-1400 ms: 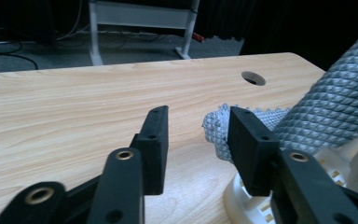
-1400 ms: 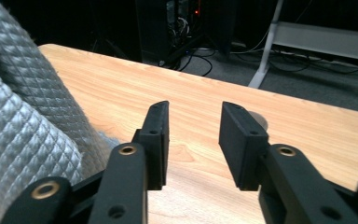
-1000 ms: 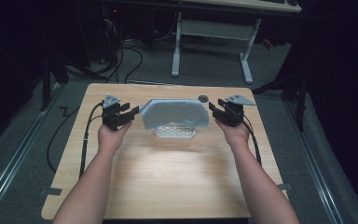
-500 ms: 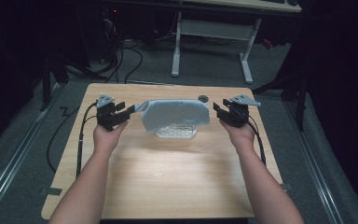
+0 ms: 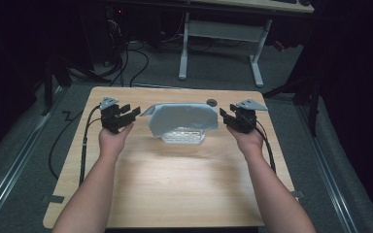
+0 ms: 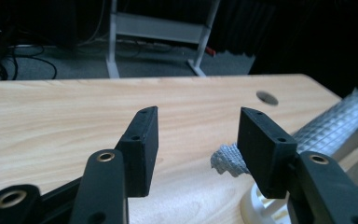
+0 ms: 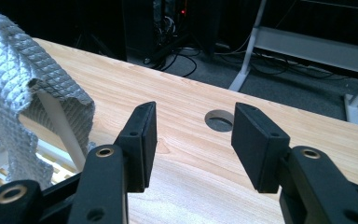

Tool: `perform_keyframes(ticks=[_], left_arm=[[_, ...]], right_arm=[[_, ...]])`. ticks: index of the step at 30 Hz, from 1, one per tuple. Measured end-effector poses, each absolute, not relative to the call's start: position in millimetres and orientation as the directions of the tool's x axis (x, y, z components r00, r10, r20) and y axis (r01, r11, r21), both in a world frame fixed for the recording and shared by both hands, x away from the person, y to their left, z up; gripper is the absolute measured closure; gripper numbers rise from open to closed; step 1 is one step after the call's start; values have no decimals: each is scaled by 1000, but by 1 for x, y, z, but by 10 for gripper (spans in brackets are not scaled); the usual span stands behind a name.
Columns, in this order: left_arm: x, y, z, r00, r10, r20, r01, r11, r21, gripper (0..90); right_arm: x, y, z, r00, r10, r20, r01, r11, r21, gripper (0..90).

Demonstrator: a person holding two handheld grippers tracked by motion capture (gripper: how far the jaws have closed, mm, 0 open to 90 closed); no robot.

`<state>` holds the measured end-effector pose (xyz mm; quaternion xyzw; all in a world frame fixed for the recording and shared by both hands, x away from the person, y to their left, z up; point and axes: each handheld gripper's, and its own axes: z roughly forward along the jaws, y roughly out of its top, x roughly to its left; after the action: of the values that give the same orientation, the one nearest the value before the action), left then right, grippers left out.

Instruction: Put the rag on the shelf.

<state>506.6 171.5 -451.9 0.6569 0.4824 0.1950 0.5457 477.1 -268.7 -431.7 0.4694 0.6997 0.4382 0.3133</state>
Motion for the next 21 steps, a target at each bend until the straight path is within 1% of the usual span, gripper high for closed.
perform_keyframes(ticks=[12, 14, 17, 21], left_arm=[[499, 185, -445, 453, 859, -238, 415, 34, 909, 484], [497, 190, -445, 452, 862, -230, 414, 25, 910, 483], [493, 197, -446, 450, 861, -238, 417, 34, 908, 483], [484, 205, -450, 447, 866, -225, 427, 15, 904, 483]], right_arm=[[473, -266, -434, -363, 931, -42, 389, 192, 901, 509], [471, -268, -435, -360, 932, -44, 374, 187, 908, 517], [469, -272, -438, -355, 934, -47, 383, 191, 904, 516], [466, -278, -442, -348, 937, -41, 409, 191, 892, 512]])
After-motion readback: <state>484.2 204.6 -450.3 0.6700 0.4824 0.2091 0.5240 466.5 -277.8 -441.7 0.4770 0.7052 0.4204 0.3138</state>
